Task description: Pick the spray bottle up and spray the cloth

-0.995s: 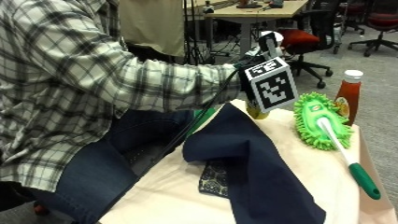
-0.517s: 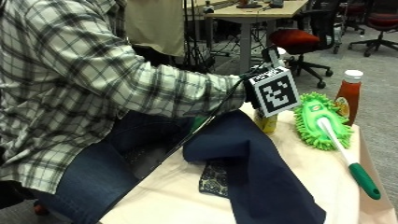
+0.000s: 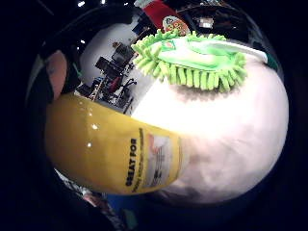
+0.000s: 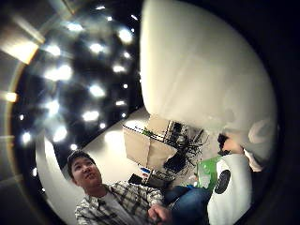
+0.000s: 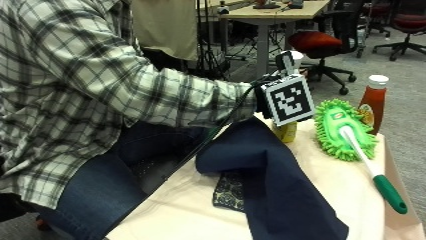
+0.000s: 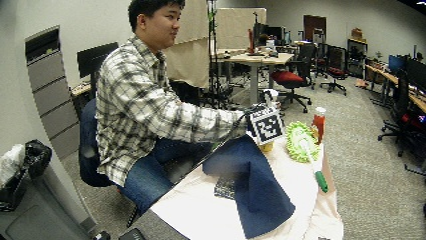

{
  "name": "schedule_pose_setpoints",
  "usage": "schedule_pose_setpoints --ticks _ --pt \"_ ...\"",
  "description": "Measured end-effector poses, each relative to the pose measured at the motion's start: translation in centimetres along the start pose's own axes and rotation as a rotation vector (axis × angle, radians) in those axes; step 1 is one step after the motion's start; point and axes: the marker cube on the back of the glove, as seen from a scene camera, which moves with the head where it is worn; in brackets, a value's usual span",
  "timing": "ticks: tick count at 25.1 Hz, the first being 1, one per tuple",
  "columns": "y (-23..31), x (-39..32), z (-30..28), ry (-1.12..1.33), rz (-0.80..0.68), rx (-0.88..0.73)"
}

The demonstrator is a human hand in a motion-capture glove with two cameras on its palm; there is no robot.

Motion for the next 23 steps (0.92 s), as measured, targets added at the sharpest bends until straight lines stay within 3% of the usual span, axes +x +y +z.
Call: schedule_pose_setpoints --ticks 8,15,23 --pt "1.3 -0.8 -0.7 0.039 0.015 -0.097" --pt "2.1 -2.6 -3.4 0.042 0.015 -0.056" --pt "6.6 -6.4 -10.1 0.36 -0.035 -0.14"
